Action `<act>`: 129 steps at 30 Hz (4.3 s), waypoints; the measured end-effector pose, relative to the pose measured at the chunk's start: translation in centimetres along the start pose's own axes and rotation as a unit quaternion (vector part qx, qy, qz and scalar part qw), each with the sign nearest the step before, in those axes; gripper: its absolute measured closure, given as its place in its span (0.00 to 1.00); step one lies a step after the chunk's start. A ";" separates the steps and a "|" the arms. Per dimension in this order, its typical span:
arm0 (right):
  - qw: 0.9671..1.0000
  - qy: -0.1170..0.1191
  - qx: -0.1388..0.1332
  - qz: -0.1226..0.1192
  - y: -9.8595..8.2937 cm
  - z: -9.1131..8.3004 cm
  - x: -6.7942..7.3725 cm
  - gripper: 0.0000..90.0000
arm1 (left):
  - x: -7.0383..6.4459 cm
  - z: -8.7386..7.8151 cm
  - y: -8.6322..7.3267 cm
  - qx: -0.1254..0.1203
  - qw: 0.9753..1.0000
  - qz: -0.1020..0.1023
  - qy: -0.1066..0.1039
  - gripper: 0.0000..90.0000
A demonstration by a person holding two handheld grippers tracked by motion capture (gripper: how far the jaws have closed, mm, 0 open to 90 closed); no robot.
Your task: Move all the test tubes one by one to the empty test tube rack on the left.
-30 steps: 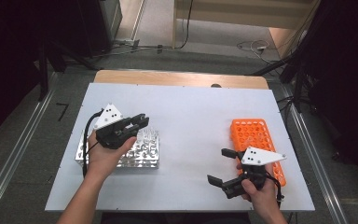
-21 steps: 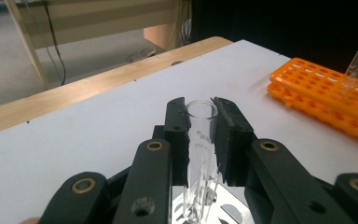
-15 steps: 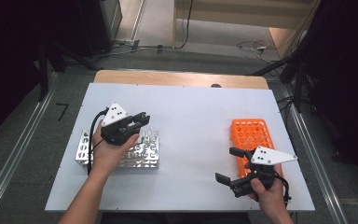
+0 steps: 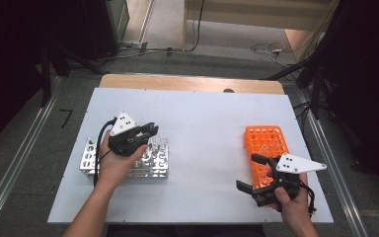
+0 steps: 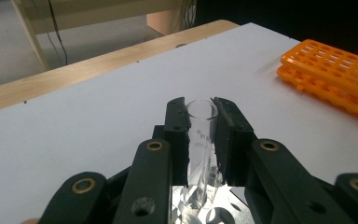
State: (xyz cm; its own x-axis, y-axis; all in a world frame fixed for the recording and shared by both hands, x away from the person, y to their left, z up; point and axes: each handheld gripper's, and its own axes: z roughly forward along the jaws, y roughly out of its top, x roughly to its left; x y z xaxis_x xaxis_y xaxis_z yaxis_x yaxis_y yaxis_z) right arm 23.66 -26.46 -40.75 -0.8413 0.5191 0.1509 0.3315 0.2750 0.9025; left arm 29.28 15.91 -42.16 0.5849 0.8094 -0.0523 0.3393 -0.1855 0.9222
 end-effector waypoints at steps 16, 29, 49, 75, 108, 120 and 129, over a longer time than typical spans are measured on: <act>1.000 -0.022 -0.015 0.005 0.1 -1.8 -1.3 0.00 | -0.2 0.3 -0.8 0.023 1.000 -0.001 0.005 0.85; 0.999 -0.043 -0.022 0.016 -0.1 -2.9 -2.4 0.00 | -0.1 0.8 -1.1 0.060 0.998 -0.004 0.003 0.84; 0.994 -0.093 -0.029 0.049 -0.7 -5.3 -5.2 0.00 | 0.0 0.0 -1.1 0.062 0.998 -0.022 -0.012 0.66; 0.993 -0.074 0.047 0.073 -3.8 -3.5 -7.3 0.31 | -2.2 -4.3 -1.6 0.028 0.998 -0.038 -0.044 0.00; 0.988 -0.074 0.126 0.048 -5.8 -2.0 -7.6 0.73 | -2.9 -4.4 -1.5 0.027 0.997 -0.042 -0.051 0.00; 0.988 -0.087 0.128 0.029 -5.9 -2.1 -7.4 0.82 | -3.0 -4.4 -1.4 0.026 0.997 -0.041 -0.051 0.00; 0.988 -0.085 0.122 0.036 -5.4 -2.3 -7.4 0.82 | -3.0 -4.4 -1.4 0.025 0.998 -0.040 -0.051 0.00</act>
State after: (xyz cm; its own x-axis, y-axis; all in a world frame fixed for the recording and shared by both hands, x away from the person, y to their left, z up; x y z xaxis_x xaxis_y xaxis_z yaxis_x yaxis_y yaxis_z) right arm 27.08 -33.64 -45.78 -0.7344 0.6676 0.1225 0.4990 0.4087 0.7641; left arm 23.80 16.17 -41.60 0.6262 0.7617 -0.1663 0.4223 -0.1522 0.8936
